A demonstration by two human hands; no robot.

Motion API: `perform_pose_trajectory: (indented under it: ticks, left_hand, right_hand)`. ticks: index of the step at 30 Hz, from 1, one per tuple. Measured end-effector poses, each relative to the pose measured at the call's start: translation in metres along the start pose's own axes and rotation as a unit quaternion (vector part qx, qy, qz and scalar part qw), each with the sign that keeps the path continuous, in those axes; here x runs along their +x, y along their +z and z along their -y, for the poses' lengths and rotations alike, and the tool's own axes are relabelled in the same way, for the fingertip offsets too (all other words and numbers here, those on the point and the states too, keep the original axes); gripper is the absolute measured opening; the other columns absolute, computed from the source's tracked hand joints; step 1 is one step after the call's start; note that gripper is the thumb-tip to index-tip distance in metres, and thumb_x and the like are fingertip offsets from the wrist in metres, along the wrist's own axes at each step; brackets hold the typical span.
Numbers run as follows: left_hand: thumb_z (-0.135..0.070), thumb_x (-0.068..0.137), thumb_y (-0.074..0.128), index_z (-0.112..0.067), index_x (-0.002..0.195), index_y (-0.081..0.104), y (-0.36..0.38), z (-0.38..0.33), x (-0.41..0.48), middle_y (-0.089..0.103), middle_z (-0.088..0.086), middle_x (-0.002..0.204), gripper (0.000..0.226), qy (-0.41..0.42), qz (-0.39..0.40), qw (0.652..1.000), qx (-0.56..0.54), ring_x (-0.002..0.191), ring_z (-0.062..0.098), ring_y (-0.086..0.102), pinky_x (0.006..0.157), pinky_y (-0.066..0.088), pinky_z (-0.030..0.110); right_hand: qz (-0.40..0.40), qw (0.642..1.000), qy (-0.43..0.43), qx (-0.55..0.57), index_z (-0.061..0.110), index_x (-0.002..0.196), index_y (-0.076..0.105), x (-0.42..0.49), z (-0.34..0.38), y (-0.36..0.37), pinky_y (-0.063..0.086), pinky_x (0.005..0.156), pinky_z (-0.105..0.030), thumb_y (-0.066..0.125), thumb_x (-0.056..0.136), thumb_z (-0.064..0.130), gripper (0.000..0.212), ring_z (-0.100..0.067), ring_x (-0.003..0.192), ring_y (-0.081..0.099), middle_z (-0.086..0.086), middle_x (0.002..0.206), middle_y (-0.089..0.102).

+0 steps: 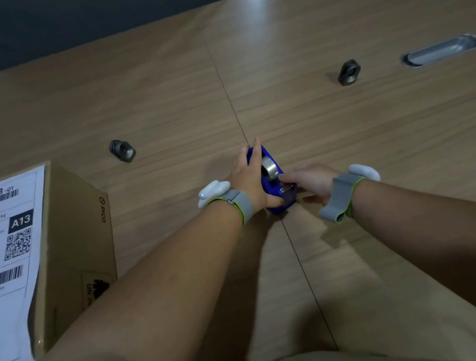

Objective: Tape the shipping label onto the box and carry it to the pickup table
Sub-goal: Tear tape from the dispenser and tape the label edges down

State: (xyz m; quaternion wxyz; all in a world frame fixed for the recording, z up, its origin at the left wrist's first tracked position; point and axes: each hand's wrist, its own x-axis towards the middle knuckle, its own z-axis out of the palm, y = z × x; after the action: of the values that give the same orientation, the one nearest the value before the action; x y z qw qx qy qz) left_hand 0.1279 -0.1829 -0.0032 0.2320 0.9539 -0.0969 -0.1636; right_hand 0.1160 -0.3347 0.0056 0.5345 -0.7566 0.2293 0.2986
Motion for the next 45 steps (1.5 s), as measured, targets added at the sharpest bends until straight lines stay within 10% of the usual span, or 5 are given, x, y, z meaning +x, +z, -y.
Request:
perform_pose_trajectory:
  ticks: [25, 30, 35, 45]
  left_hand:
    - [-0.045, 0.055, 0.087, -0.016, 0.153, -0.004, -0.001, -0.011, -0.003, 0.004, -0.001, 0.16, 0.137, -0.052, -0.017, 0.997, 0.052, 0.14, 0.027, 0.032, 0.109, 0.037, 0.037]
    - [-0.043, 0.056, 0.087, -0.015, 0.153, -0.002, -0.002, -0.011, -0.003, 0.002, 0.001, 0.161, 0.135, -0.052, -0.009, 0.997, 0.051, 0.145, 0.025, 0.023, 0.112, 0.033, 0.038]
    - [-0.046, 0.055, 0.087, -0.015, 0.154, -0.003, -0.003, -0.01, -0.004, 0.001, 0.002, 0.162, 0.137, -0.049, -0.013, 0.997, 0.065, 0.147, 0.024, 0.019, 0.113, 0.031, 0.037]
    - [-0.049, 0.057, 0.087, -0.012, 0.153, -0.01, -0.012, -0.009, -0.014, -0.011, 0.001, 0.163, 0.141, -0.027, 0.008, 0.996, 0.087, 0.149, 0.022, 0.009, 0.118, 0.024, 0.038]
  right_hand:
    - [-0.017, 0.997, -0.076, 0.008, 0.018, 0.074, 0.062, -0.018, -0.033, -0.007, 0.043, 0.075, -0.03, 0.059, 0.09, 0.028, 0.019, -0.018, 0.084, 0.053, -0.004, 0.088, 0.059]
    - [-0.007, 0.994, -0.102, 0.041, 0.005, 0.107, 0.067, -0.021, -0.043, -0.004, 0.041, 0.062, -0.024, 0.055, 0.094, 0.023, 0.025, -0.019, 0.087, 0.055, -0.008, 0.098, 0.063]
    - [-0.046, 0.988, -0.151, 0.006, 0.016, 0.059, 0.051, -0.018, -0.05, 0.0, 0.043, 0.073, -0.028, 0.057, 0.092, 0.02, 0.034, -0.021, 0.083, 0.059, -0.002, 0.097, 0.067]
    - [-0.104, 0.982, -0.102, -0.118, 0.017, 0.057, 0.047, -0.012, -0.06, 0.005, 0.037, 0.064, -0.026, 0.062, 0.087, 0.023, 0.034, -0.015, 0.06, 0.047, 0.001, 0.061, 0.052]
